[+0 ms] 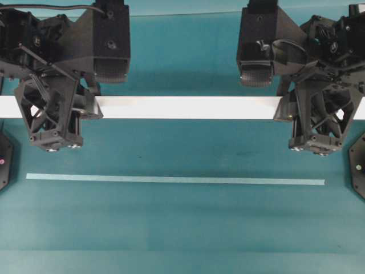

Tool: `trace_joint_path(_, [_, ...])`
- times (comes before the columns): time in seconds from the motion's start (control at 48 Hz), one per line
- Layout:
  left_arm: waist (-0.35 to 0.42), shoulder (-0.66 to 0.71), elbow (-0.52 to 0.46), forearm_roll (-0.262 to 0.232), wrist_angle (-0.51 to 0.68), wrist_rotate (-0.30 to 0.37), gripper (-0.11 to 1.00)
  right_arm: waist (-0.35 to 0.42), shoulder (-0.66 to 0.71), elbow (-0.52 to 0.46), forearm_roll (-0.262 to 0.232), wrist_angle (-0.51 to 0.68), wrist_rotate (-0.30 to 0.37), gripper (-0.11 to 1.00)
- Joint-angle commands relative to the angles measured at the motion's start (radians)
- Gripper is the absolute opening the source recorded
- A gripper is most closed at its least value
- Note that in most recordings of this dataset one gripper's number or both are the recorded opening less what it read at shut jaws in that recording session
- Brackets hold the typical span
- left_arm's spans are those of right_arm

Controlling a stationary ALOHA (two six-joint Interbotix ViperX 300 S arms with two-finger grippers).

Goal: Lift a wooden board with both hands.
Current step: 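Carry the board forward and lower it toward the table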

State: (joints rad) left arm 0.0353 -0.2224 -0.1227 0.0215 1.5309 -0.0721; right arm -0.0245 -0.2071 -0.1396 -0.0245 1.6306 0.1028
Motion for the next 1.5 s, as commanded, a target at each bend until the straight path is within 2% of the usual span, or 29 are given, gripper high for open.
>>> trace_joint_path(0.0, [0.0, -0.011, -0.023, 0.0, -0.003, -0.003, 0.18, -0.003, -0.006, -0.021, -0.005, -0.003, 0.005, 0.21])
trace_joint_path(0.333, [0.002, -0.011, -0.023, 0.002, -0.011, -0.006, 0.18, -0.009, -0.006, -0.003, -0.005, -0.005, 0.002, 0.21])
trace_joint_path(0.542, [0.002, -0.009, 0.011, 0.005, -0.032, -0.005, 0.18, -0.012, -0.008, 0.071, -0.005, -0.009, -0.003, 0.21])
trace_joint_path(0.688, [0.006, -0.011, 0.084, 0.005, -0.092, -0.003, 0.18, -0.012, -0.006, 0.161, -0.005, -0.034, -0.018, 0.21])
trace_joint_path(0.813, [0.002, -0.011, 0.14, 0.005, -0.138, -0.006, 0.18, -0.011, -0.009, 0.232, -0.005, -0.107, -0.025, 0.21])
trace_joint_path(1.209, [-0.003, -0.008, 0.348, 0.005, -0.259, -0.015, 0.18, -0.012, -0.014, 0.396, -0.005, -0.285, -0.034, 0.21])
trace_joint_path(1.479, [-0.003, -0.002, 0.445, 0.005, -0.344, -0.017, 0.18, -0.005, 0.006, 0.511, -0.005, -0.399, -0.034, 0.21])
